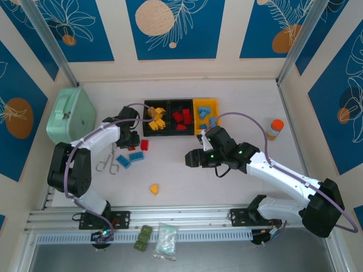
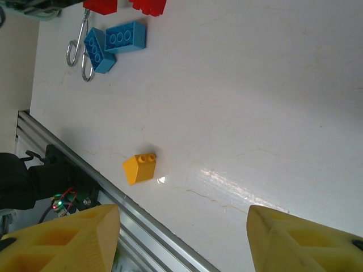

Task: Sort the legos into containers by color
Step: Pick up the lego from the middle-left of the table, then place the lego in the container.

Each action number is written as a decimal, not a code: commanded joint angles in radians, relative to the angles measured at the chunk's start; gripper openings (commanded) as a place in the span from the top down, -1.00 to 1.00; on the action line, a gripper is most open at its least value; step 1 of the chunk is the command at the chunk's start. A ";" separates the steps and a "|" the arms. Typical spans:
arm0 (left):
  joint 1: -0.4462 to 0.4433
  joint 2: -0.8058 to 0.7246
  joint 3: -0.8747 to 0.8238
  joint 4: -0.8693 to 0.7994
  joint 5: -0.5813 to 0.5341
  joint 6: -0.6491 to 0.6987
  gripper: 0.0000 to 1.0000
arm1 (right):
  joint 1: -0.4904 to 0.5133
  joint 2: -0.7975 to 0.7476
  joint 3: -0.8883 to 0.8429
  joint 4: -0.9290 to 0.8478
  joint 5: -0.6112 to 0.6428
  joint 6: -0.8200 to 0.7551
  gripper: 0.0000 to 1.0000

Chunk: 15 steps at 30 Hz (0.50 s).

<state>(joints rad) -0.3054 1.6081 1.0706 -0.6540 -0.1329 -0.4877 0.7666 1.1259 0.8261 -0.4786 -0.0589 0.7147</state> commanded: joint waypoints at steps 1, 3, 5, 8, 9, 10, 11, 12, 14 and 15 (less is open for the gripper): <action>-0.012 -0.043 0.060 -0.035 0.082 0.006 0.49 | 0.004 -0.039 -0.020 0.006 0.030 0.017 -0.22; -0.036 -0.039 0.097 -0.046 0.097 -0.002 0.49 | 0.000 -0.047 -0.028 0.002 0.039 0.021 -0.22; -0.069 -0.025 0.140 -0.057 0.098 -0.007 0.49 | -0.005 -0.060 -0.035 -0.004 0.050 0.026 -0.22; -0.127 0.015 0.218 -0.069 0.099 -0.012 0.49 | -0.016 -0.091 -0.053 -0.011 0.066 0.040 -0.22; -0.146 0.036 0.246 -0.074 0.098 -0.013 0.50 | -0.021 -0.104 -0.060 -0.014 0.071 0.045 -0.22; -0.162 0.055 0.272 -0.076 0.099 -0.014 0.50 | -0.027 -0.118 -0.069 -0.013 0.073 0.048 -0.22; -0.181 0.080 0.303 -0.081 0.098 -0.015 0.50 | -0.034 -0.132 -0.078 -0.015 0.075 0.054 -0.22; -0.199 0.105 0.336 -0.089 0.096 -0.017 0.50 | -0.040 -0.144 -0.087 -0.016 0.076 0.059 -0.22; -0.229 0.152 0.394 -0.098 0.095 -0.015 0.50 | -0.049 -0.165 -0.101 -0.028 0.079 0.067 -0.22; -0.242 0.173 0.420 -0.101 0.094 -0.014 0.49 | -0.053 -0.175 -0.107 -0.034 0.085 0.071 -0.22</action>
<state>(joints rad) -0.5213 1.7290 1.4307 -0.7048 -0.0521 -0.4961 0.7246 0.9833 0.7395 -0.4862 0.0051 0.7605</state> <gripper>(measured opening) 0.301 0.609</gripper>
